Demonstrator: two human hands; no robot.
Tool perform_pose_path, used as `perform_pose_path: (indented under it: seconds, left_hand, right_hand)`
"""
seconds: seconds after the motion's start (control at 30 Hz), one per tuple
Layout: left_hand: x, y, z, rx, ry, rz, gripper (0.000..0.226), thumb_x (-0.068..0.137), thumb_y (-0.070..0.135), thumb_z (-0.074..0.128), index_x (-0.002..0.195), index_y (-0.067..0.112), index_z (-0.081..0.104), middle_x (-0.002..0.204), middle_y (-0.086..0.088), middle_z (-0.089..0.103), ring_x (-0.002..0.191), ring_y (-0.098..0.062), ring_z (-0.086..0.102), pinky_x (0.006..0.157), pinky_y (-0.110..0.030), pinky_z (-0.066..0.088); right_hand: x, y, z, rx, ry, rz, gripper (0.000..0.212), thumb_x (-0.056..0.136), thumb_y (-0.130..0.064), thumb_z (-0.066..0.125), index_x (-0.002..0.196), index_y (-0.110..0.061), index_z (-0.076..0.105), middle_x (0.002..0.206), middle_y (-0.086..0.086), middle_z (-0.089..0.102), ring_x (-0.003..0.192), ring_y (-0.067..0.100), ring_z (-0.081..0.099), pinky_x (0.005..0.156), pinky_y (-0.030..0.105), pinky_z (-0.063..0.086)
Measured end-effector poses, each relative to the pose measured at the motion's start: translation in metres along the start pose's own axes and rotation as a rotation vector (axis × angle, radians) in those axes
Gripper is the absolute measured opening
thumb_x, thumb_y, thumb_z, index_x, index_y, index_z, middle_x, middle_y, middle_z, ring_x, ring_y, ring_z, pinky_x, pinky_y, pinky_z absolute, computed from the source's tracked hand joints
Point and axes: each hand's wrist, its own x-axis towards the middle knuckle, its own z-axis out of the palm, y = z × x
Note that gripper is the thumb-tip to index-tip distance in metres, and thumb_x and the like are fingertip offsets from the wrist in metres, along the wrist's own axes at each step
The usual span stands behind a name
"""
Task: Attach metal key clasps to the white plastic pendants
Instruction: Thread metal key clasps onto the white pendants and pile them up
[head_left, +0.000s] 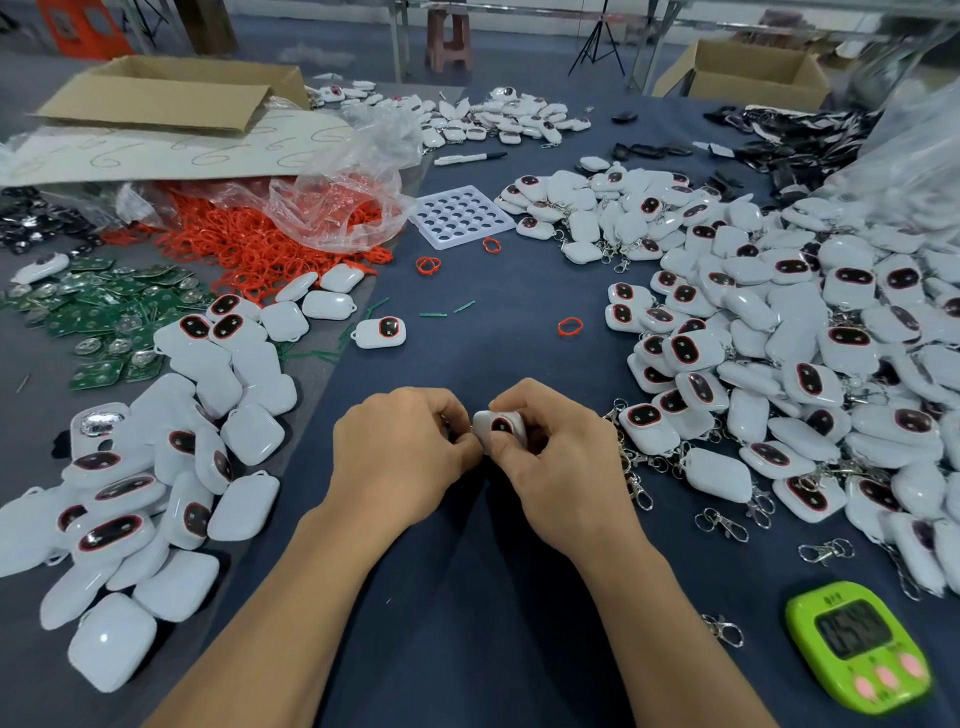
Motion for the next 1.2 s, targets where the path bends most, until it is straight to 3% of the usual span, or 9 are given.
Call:
perform_pose_path:
  seconds: [0.13,0.37,0.47,0.6,0.7,0.87,0.97,1.1,1.2]
  left_hand:
    - [0.0,-0.004,-0.002,-0.129,-0.05,0.021,0.011,0.073,0.049,0.072,0.077,0.043,0.064,0.067,0.027,0.063,0.064,0.001,0.059,0.053,-0.024,0.035]
    - [-0.001,-0.01,-0.006,-0.428,-0.159,0.1,0.019,0.081,0.037,0.075,0.088,0.055,0.074,0.065,0.012,0.069,0.057,-0.009,0.058,0.057,-0.032,0.047]
    - [0.0,-0.012,-0.007,-0.587,-0.185,0.13,0.016,0.082,0.033,0.076,0.086,0.048,0.078,0.066,0.012,0.072,0.056,-0.001,0.057,0.055,-0.013,0.04]
    - [0.001,-0.011,-0.01,-0.749,-0.228,0.151,0.016,0.088,0.026,0.077,0.082,0.04,0.081,0.063,0.006,0.068,0.056,-0.003,0.051,0.057,-0.016,0.041]
    - [-0.002,-0.009,-0.009,-0.711,-0.201,0.198,0.026,0.09,0.014,0.076,0.08,0.038,0.08,0.059,0.009,0.06,0.054,-0.002,0.045,0.054,-0.014,0.036]
    - [-0.011,-0.006,-0.004,-0.298,-0.027,0.326,0.016,0.09,0.023,0.076,0.09,0.039,0.077,0.07,0.008,0.058,0.071,-0.012,0.053,0.062,-0.022,0.041]
    - [-0.013,-0.004,-0.002,-0.229,0.024,0.326,0.013,0.09,0.025,0.074,0.089,0.038,0.076,0.071,0.01,0.059,0.076,-0.01,0.051,0.066,-0.015,0.036]
    - [-0.014,0.0,-0.003,-0.593,-0.066,0.198,0.019,0.084,0.026,0.078,0.085,0.045,0.077,0.062,0.01,0.062,0.055,-0.003,0.047,0.055,-0.01,0.036]
    - [-0.016,0.004,-0.005,-0.773,-0.183,0.161,0.012,0.078,0.032,0.075,0.085,0.04,0.08,0.069,-0.011,0.067,0.06,-0.011,0.048,0.058,-0.028,0.041]
  right_hand:
    - [0.001,-0.001,-0.002,0.086,-0.018,0.071,0.011,0.093,-0.031,0.077,0.087,-0.03,0.067,0.073,-0.008,0.068,0.06,0.007,0.054,0.054,0.015,0.041]
    - [0.007,-0.003,-0.013,0.405,0.0,0.209,0.017,0.084,-0.012,0.07,0.088,-0.027,0.075,0.069,-0.009,0.068,0.057,0.007,0.053,0.061,0.023,0.046]
    - [0.008,-0.003,-0.018,0.577,-0.016,0.302,0.012,0.08,-0.014,0.069,0.085,-0.022,0.076,0.073,0.005,0.065,0.056,0.014,0.046,0.056,0.023,0.043]
    - [0.009,-0.004,-0.023,0.7,-0.041,0.365,0.023,0.086,-0.001,0.069,0.081,-0.021,0.078,0.074,0.009,0.064,0.051,0.014,0.044,0.046,0.017,0.038]
    - [0.009,-0.006,-0.025,0.733,-0.056,0.392,0.016,0.079,-0.006,0.071,0.081,-0.02,0.079,0.074,0.007,0.066,0.049,0.014,0.045,0.045,0.019,0.035]
    - [0.007,-0.007,-0.024,0.726,-0.024,0.398,0.028,0.091,0.007,0.065,0.082,-0.017,0.078,0.074,0.009,0.065,0.047,0.013,0.043,0.044,0.018,0.034]
    - [0.007,-0.008,-0.023,0.72,-0.013,0.389,0.029,0.093,0.005,0.065,0.082,-0.018,0.079,0.074,0.009,0.066,0.048,0.013,0.043,0.044,0.02,0.034]
    - [0.009,-0.007,-0.027,0.781,-0.035,0.393,0.028,0.094,0.006,0.062,0.086,-0.015,0.08,0.069,0.011,0.063,0.048,0.014,0.048,0.044,0.023,0.035]
    - [0.007,-0.007,-0.026,0.803,-0.081,0.388,0.026,0.098,0.004,0.059,0.093,-0.013,0.079,0.067,0.01,0.061,0.05,0.015,0.049,0.046,0.023,0.037]
